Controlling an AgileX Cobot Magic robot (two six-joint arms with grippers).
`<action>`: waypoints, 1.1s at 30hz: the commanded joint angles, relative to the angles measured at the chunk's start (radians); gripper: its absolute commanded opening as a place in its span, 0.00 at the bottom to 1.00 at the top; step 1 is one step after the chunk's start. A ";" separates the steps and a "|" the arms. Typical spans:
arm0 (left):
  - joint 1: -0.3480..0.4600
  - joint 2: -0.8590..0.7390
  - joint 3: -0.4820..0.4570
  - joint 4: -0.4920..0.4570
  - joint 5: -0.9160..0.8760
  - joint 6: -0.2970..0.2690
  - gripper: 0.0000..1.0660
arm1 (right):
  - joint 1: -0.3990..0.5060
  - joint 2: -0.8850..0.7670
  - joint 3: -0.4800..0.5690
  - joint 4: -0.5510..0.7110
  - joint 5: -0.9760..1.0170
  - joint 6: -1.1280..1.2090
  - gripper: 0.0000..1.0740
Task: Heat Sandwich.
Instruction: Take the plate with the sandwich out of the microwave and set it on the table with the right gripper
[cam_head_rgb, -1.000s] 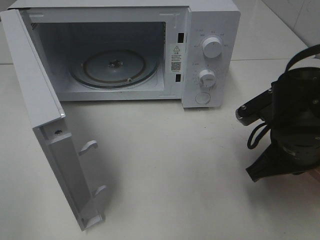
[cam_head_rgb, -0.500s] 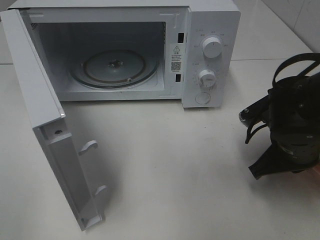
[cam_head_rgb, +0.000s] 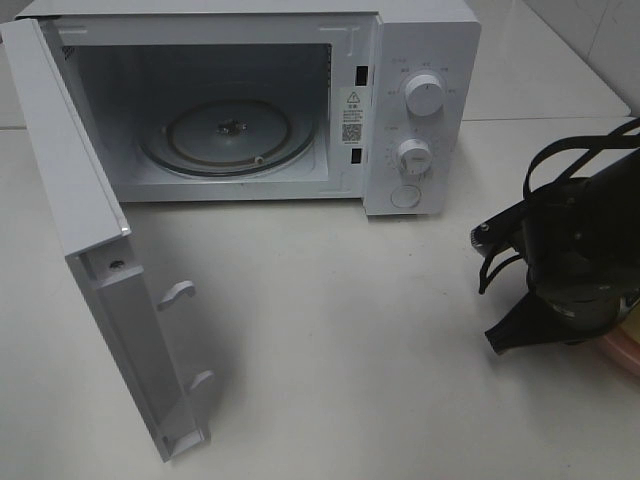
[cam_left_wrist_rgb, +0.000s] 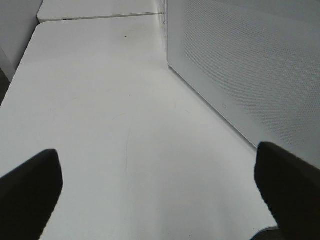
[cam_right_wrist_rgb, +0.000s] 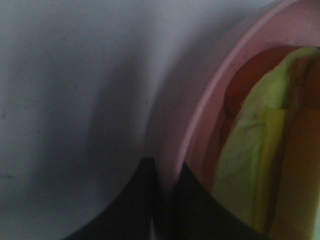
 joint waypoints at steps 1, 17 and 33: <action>0.002 -0.023 0.003 -0.006 -0.001 -0.005 0.95 | -0.006 0.011 -0.001 -0.063 0.012 0.032 0.06; 0.002 -0.023 0.003 -0.006 -0.001 -0.005 0.95 | -0.006 0.057 -0.001 -0.058 -0.014 0.032 0.13; 0.002 -0.023 0.003 -0.006 -0.001 -0.005 0.95 | -0.004 -0.031 -0.001 0.051 -0.088 -0.057 0.62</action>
